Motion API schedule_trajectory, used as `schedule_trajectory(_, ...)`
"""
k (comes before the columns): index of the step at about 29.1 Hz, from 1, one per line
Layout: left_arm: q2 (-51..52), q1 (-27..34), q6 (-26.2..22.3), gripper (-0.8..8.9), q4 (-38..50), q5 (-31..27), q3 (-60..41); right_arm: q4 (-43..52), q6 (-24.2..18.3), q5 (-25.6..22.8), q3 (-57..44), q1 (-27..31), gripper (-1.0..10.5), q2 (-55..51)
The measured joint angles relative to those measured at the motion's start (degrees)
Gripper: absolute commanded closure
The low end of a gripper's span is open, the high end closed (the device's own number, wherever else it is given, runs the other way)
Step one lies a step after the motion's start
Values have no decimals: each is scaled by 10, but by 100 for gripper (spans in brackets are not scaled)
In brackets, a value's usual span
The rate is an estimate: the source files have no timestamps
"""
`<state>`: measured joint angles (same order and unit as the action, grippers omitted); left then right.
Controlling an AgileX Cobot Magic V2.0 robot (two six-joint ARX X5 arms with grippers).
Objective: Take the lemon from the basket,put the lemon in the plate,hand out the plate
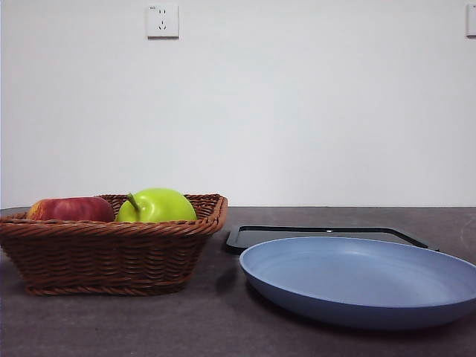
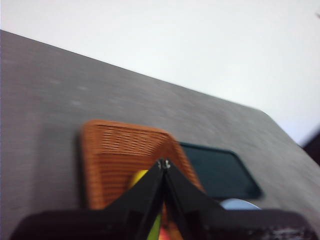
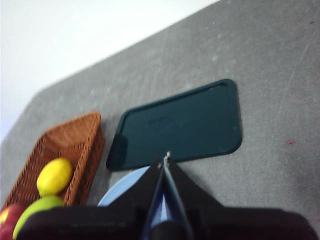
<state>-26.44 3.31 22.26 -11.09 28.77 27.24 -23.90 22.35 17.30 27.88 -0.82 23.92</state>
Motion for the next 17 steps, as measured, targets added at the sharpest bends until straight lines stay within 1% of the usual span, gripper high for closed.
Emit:
schedule_trajectory(3,-53,-5,-12,807,-17,50,49,-34,-37,36,43,0,943,50)
schedule_trajectory(7,-122,-19,-34,807,-80,95,116,-102,-80,83,95,0,943,125)
schedule_trajectory(9,-158,-30,-54,807,-126,99,148,-136,-99,105,114,0,943,162)
schedule_trajectory(12,-204,-51,-96,807,-202,99,190,-179,-126,136,128,0,943,210)
schedule_trajectory(15,-239,-76,-131,806,-257,99,217,-217,-150,141,129,0,933,249)
schedule_trajectory(17,-256,-94,-146,799,-270,99,220,-242,-167,140,129,-3,904,281)
